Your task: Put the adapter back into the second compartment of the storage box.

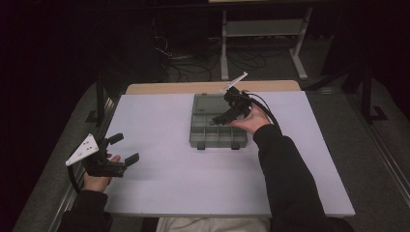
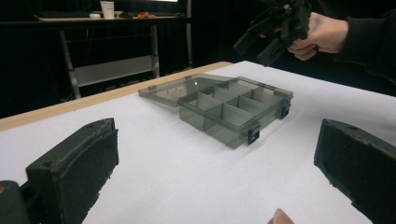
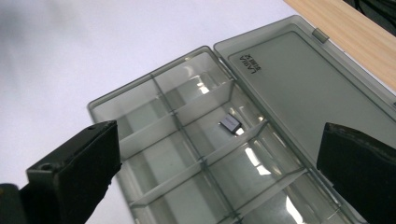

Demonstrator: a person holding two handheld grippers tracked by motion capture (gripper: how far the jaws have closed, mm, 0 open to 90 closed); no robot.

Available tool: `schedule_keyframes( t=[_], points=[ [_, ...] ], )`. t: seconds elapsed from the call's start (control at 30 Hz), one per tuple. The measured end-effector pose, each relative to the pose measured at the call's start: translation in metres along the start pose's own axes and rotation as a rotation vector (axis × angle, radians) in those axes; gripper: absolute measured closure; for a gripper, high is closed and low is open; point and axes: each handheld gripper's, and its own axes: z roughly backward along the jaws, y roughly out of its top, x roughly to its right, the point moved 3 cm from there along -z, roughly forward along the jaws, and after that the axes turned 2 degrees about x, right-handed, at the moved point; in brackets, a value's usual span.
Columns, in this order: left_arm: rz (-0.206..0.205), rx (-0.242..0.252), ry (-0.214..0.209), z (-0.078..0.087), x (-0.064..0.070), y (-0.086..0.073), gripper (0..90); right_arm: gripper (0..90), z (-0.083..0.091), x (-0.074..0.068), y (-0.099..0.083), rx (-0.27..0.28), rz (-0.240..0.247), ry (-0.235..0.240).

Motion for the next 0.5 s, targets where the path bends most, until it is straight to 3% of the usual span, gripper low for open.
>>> schedule_keyframes(
  t=[0.5],
  points=[
    [-0.001, -0.002, 0.003, 0.001, 0.0, 0.0, 0.0, 0.0, 0.018, -0.013, -0.012, 0.054, 0.024, 0.009]
  ],
)
